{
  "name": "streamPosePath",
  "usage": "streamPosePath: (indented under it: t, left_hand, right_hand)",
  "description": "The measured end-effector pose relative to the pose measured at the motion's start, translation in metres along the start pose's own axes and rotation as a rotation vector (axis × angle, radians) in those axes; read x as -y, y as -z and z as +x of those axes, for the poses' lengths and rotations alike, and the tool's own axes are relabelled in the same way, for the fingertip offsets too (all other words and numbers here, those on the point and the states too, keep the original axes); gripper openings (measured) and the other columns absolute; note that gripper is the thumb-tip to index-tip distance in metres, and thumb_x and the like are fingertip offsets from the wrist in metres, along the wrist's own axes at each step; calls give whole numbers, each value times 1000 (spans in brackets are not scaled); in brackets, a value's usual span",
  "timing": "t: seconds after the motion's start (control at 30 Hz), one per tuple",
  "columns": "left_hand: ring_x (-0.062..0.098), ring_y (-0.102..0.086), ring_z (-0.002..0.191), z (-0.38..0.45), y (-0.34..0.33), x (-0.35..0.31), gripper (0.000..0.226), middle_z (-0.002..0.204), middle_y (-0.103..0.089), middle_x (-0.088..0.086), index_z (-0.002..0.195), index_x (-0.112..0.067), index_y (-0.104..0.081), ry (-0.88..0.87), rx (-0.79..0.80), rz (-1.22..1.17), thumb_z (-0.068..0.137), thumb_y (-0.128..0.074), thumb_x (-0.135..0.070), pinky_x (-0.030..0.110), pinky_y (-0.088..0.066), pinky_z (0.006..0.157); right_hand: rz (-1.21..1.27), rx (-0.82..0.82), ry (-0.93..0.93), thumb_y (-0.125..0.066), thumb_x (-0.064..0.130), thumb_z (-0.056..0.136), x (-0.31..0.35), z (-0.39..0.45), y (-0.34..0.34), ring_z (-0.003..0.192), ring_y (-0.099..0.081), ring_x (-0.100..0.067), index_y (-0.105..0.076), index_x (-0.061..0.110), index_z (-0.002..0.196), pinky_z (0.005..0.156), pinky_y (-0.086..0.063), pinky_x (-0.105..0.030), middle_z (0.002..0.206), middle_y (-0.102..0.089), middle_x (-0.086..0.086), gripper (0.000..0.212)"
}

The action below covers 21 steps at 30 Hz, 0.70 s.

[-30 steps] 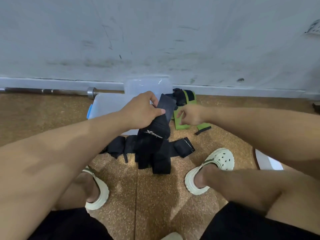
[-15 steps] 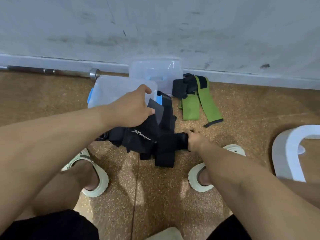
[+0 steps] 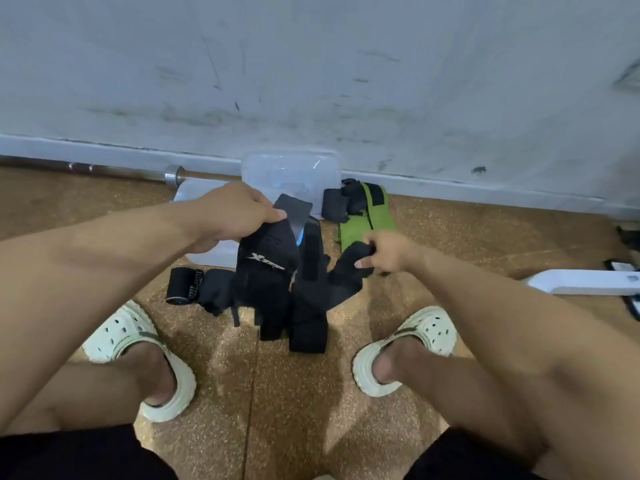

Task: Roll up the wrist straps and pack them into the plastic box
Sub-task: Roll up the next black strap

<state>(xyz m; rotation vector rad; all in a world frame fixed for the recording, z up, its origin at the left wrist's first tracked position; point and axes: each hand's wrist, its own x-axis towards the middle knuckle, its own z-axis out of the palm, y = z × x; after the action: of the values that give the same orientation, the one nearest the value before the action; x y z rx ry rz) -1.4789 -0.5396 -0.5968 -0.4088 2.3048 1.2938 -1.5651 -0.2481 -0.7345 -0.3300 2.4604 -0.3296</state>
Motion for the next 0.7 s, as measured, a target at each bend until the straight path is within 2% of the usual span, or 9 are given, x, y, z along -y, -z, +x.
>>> streamPosePath:
  t: [0.07, 0.13, 0.27, 0.4, 0.47, 0.53, 0.6, 0.7]
  left_hand:
    - [20, -59, 72, -7, 5, -2, 29, 84, -67, 8, 87, -5, -66, -27, -1, -17, 98, -67, -33, 31, -50, 75]
    - [23, -57, 74, -14, 11, -3, 28, 84, -62, 9, 82, -13, -59, -69, -19, -33, 98, -66, -36, 34, -46, 76]
    - [23, -55, 75, -28, 19, -7, 33, 84, -63, 8, 76, -16, -54, -130, -103, -64, 99, -63, -38, 35, -43, 76]
    - [21, -56, 76, -41, 16, -12, 33, 90, -68, 18, 90, -4, -58, -196, -169, -69, 101, -60, -35, 31, -42, 70]
    - [20, -59, 77, -45, 15, -13, 32, 93, -71, 20, 98, -2, -59, -254, -195, -82, 103, -58, -34, 30, -42, 69]
    - [15, -59, 74, -50, 16, -14, 26, 85, -69, 8, 97, -9, -58, -311, -244, -77, 104, -55, -34, 25, -40, 63]
    - [2, -54, 63, -54, 16, -16, 23, 74, -64, -6, 92, -15, -57, -355, -282, -80, 104, -55, -34, 15, -36, 56]
    - [2, -43, 47, -60, 12, -19, 25, 55, -52, -12, 86, -18, -53, -382, -228, -107, 104, -54, -36, 14, -34, 50]
  right_hand:
    - [-16, -52, 37, -81, 39, 85, 13, -18, 48, 81, -59, -23, -54, 18, 84, 62, -41, -33, 82, -61, 0, 34]
    - [-47, -59, 79, -82, 40, 85, 30, -42, 90, 79, -57, -20, -54, 20, 84, 64, -39, -32, 81, -60, 3, 34]
    - [-36, -16, 165, -83, 37, 85, 70, -102, 145, 74, -65, -14, -62, 20, 91, 66, -48, -30, 85, -71, 4, 27]
    - [92, 50, 292, -86, 28, 83, 107, -157, 163, 78, -74, -11, -74, 29, 98, 67, -55, -21, 93, -78, 3, 20]
    - [116, 152, 351, -87, 24, 82, 123, -176, 166, 87, -76, -16, -76, 28, 102, 77, -59, -27, 99, -78, 1, 23]
    - [82, 292, 395, -86, 19, 83, 137, -191, 167, 95, -76, -20, -76, 22, 110, 88, -60, -34, 103, -79, 2, 29]
    - [78, 367, 446, -85, 13, 83, 152, -199, 166, 98, -76, -20, -76, 18, 114, 91, -60, -33, 106, -79, 2, 32]
    - [125, 286, 517, -87, 10, 80, 170, -205, 158, 94, -76, -16, -77, 15, 110, 88, -60, -29, 102, -80, 3, 32]
